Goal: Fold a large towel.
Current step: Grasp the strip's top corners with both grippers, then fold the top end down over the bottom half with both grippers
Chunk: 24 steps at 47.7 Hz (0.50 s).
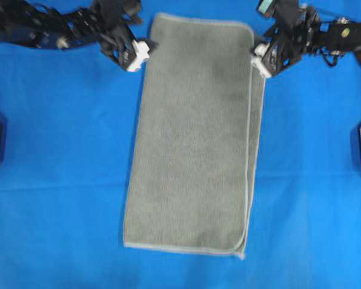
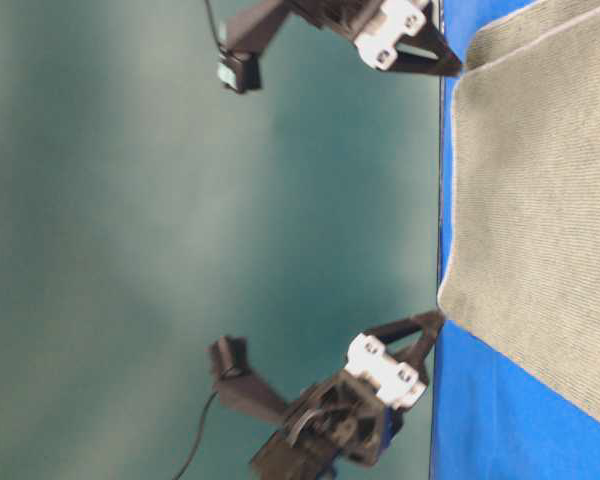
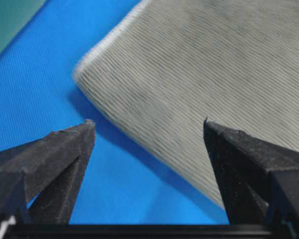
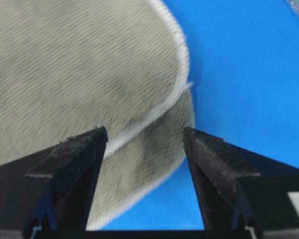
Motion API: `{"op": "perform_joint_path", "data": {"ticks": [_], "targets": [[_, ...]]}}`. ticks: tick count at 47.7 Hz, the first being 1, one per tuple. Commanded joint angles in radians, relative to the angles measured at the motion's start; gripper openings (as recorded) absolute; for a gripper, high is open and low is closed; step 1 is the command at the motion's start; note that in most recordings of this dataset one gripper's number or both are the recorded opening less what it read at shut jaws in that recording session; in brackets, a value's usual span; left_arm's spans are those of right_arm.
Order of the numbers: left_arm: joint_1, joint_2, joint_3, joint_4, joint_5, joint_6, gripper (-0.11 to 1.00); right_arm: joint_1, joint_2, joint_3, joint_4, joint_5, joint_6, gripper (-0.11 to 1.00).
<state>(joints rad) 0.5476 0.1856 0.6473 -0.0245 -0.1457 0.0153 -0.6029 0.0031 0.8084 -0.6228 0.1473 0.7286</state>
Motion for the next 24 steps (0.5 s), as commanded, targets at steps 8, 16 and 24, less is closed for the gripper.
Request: {"op": "perform_joint_path", "data": {"ticks": [8,16,24], "targets": [[0.021,0.092,-0.087,0.002,-0.008,0.002,0.77,-0.049,0.089,-0.071,-0.005,-0.037,-0.003,0.63],[0.014,0.118,-0.098,0.002,-0.003,0.002,0.52,-0.051,0.110,-0.072,-0.005,-0.005,-0.011,0.55],[-0.012,0.117,-0.094,0.002,-0.002,0.002,0.10,-0.043,0.098,-0.054,-0.005,-0.006,-0.015,0.09]]}}
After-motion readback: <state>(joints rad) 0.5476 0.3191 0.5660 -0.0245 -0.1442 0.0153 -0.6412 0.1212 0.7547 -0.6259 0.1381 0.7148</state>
